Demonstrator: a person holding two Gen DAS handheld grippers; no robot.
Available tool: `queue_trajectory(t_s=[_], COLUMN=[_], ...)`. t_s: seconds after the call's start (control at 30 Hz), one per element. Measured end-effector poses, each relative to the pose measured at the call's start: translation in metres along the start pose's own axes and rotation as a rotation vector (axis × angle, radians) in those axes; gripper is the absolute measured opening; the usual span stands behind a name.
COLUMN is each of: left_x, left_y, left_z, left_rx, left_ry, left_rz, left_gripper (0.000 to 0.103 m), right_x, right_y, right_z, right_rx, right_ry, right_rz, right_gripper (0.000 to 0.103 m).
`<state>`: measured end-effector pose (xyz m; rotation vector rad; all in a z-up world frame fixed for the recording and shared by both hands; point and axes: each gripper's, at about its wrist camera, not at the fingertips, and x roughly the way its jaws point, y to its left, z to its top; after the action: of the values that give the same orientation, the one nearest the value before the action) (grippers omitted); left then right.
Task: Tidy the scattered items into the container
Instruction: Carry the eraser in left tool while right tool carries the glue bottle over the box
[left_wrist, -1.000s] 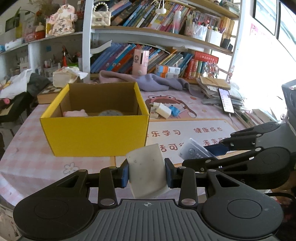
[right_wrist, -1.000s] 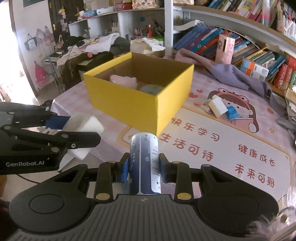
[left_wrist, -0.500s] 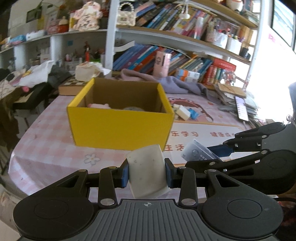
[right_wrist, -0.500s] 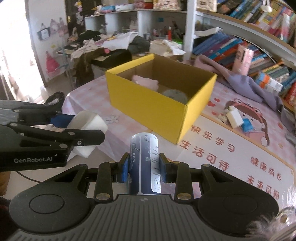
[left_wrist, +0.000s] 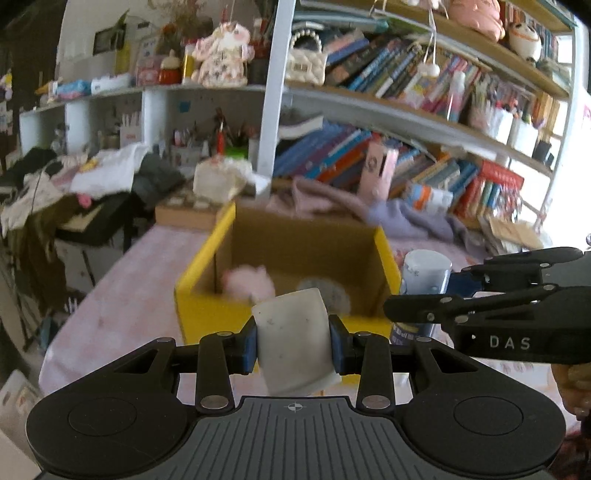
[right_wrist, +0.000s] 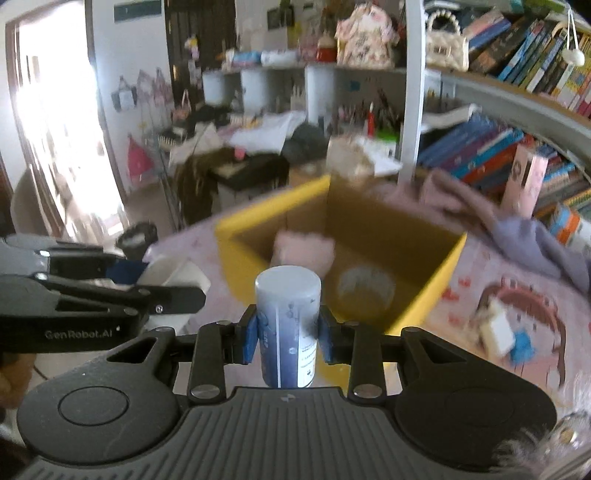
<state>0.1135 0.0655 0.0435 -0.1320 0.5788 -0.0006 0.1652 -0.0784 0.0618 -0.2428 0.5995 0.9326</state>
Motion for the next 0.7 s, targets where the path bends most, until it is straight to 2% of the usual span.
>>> queue_trajectory(t_s=[0.17,0.27,0.37,0.5,0.7], left_x=[0.035,0.054,0.081,0.120,0.140], left_y=[-0.008,-0.014,-0.017,-0.021,-0.021], left_z=[0.033,0.048,0.055,0.049,0.033], left_rx=[0.020,0.056,0.083,0.114,0.118], left_ry=[-0.028,-0.038,-0.003,0.101,0.212], left_rz=[-0.013,-0.005,0.003,0.015,0.006], left_gripper=[0.036,0.036,0.036,0.036,0.036], right_x=[0.023,0.038,0.056,0.100,0.156], right_y=[-0.043,-0.061,-0.079,-0.099,-0.113], right_z=[0.038,0.055,0.068,0.071,0.056], right_rx=[0.038,0.017,0.021,0.056,0.118], right_ry=[-0.052,-0.080,-0.084,0.011,0.186], right_rz=[-0.015,-0.046,-0.030,-0.007,0.060], right_gripper=[0.030,0.030,0.030,0.030,0.030])
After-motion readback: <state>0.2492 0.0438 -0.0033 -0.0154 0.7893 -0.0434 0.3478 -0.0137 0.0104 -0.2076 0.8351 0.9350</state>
